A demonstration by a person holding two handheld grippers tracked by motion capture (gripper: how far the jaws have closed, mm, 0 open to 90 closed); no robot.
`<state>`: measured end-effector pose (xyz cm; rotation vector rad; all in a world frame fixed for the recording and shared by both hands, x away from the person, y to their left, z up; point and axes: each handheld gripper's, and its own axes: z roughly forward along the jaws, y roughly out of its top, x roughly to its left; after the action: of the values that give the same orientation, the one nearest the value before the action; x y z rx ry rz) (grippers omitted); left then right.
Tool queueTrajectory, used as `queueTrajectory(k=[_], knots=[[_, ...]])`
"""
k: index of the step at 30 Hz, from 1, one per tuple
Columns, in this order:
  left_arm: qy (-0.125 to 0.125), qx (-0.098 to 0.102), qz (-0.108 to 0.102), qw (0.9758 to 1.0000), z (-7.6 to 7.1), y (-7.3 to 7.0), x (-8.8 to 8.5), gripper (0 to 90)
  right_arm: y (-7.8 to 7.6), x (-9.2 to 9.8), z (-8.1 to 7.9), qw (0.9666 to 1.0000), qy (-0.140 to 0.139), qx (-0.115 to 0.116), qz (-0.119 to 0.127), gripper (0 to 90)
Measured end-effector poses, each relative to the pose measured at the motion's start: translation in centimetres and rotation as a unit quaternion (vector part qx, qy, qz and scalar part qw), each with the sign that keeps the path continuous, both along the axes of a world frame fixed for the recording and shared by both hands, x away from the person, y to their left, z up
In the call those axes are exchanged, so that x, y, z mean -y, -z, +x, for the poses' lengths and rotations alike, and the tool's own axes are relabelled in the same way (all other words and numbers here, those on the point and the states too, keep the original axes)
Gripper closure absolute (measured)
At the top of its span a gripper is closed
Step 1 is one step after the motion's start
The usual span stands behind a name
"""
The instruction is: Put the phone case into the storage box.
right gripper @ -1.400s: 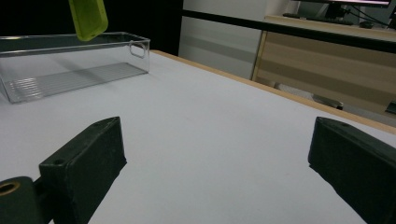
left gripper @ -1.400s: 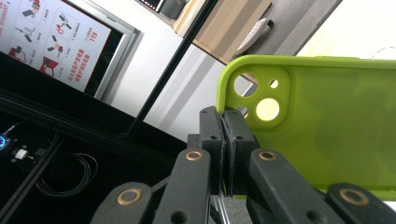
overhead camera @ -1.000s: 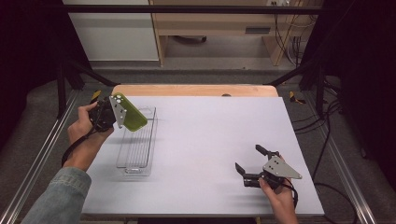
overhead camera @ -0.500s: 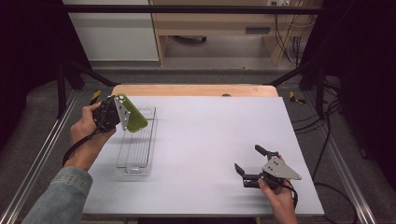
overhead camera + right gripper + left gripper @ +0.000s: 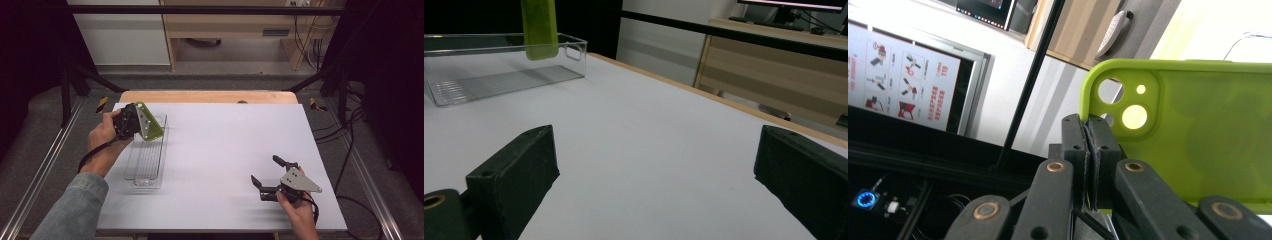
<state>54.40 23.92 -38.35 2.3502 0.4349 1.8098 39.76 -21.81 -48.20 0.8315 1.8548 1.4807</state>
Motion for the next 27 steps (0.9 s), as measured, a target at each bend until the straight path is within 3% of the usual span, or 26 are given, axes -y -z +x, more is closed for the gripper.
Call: queueTrajectory(k=[2,11,27], knots=[[-0.003,-0.002,-0.004,1.0,0.1,0.1,0.1,87.8,0.0,0.0,0.0,1.0,0.001,0.0,0.0,4.1],[0.004,-0.001,0.022,0.9997,0.3,0.8,0.5,87.8,0.0,0.0,0.0,1.0,0.0,0.0,0.0,4.1],[0.003,-0.003,0.043,0.9991,0.7,1.2,0.9,87.8,0.0,0.0,0.0,1.0,0.0,0.001,-0.001,4.1]])
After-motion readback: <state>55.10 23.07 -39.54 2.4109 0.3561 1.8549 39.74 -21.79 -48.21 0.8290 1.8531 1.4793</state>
